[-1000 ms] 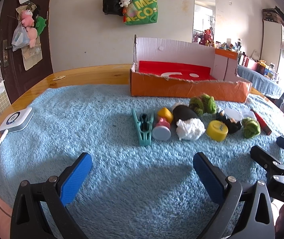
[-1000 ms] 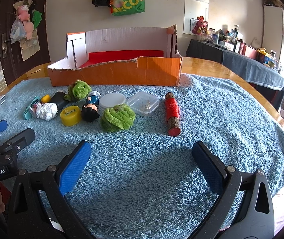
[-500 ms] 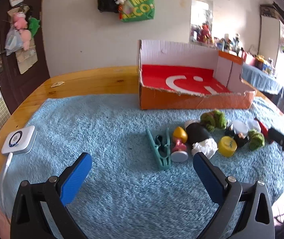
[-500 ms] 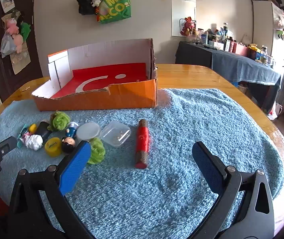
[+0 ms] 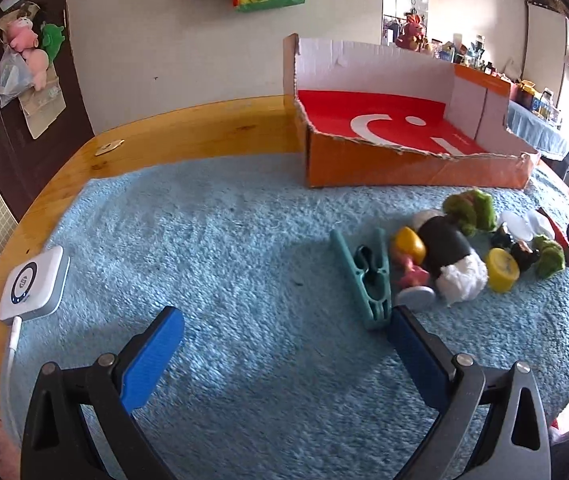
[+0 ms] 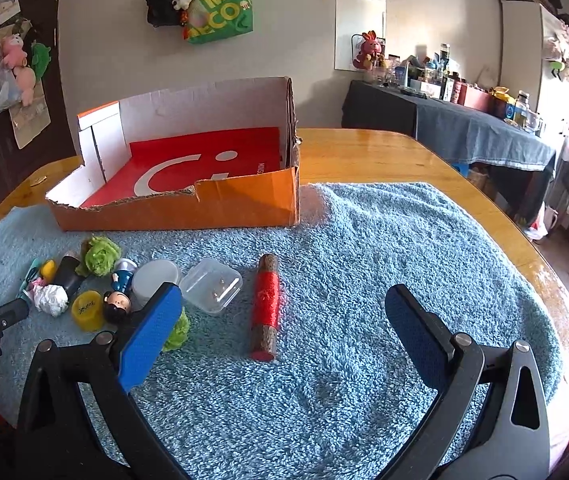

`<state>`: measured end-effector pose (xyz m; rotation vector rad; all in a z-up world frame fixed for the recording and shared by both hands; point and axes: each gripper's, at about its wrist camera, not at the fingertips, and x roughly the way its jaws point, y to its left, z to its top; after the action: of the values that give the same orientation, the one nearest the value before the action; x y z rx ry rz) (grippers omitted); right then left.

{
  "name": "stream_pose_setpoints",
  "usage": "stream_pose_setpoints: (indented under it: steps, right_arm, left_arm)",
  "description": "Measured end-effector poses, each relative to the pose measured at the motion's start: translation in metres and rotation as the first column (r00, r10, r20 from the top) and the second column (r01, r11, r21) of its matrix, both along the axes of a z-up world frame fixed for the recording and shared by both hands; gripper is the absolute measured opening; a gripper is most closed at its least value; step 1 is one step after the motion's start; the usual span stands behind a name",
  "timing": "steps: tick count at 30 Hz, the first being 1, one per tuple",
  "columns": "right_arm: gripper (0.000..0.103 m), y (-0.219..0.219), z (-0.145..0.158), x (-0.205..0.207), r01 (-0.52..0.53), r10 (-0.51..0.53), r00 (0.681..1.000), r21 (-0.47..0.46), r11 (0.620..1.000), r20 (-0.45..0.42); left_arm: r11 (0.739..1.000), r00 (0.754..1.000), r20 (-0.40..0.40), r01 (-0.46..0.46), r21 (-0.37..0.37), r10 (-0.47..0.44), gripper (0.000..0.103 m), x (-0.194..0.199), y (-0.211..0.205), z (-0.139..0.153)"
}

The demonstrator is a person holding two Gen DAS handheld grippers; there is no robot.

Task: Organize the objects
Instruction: 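Move the right tool toward the red cylinder while the left tool approaches the teal clothespin, then close the right tool on the red cylinder while the left tool grasps the teal clothespin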

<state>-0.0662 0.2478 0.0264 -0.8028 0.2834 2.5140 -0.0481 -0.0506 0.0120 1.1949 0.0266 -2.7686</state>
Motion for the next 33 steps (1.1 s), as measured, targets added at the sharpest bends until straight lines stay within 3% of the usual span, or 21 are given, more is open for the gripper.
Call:
stream_pose_setpoints:
  steps: [13, 21, 25, 27, 30, 33]
  right_arm:
    - [0.103, 0.015, -0.005, -0.010, 0.015, -0.013, 0.996, -0.020, 1.000, 0.084]
    - [0.101, 0.025, -0.012, -0.013, 0.029, -0.023, 0.992, -0.048, 0.998, 0.127]
    - [0.094, 0.023, -0.013, -0.017, 0.015, -0.008, 0.992, -0.049, 0.999, 0.129]
    - [0.086, 0.023, -0.014, -0.020, 0.005, 0.003, 0.992, -0.062, 0.998, 0.130]
    - [0.066, 0.023, -0.017, -0.022, -0.006, 0.016, 0.991, -0.080, 0.997, 0.132]
    - [0.057, 0.022, -0.019, -0.023, -0.012, 0.023, 0.992, -0.083, 0.996, 0.127]
  left_arm:
    - [0.994, 1.000, 0.024, 0.020, -0.108, -0.017, 0.103, -0.020, 0.004, 0.007]
    - [0.996, 0.996, 0.055, 0.069, -0.056, -0.066, 0.094, -0.035, 0.004, 0.008]
    - [0.995, 0.995, 0.056, 0.091, -0.041, -0.088, 0.089, -0.039, 0.006, 0.008]
    - [0.994, 0.993, 0.054, 0.106, -0.023, -0.104, 0.083, -0.040, 0.007, 0.008]
    - [0.992, 0.991, 0.051, 0.126, 0.005, -0.126, 0.071, -0.040, 0.008, 0.009]
    - [0.990, 0.989, 0.042, 0.141, 0.027, -0.142, 0.061, -0.038, 0.011, 0.009]
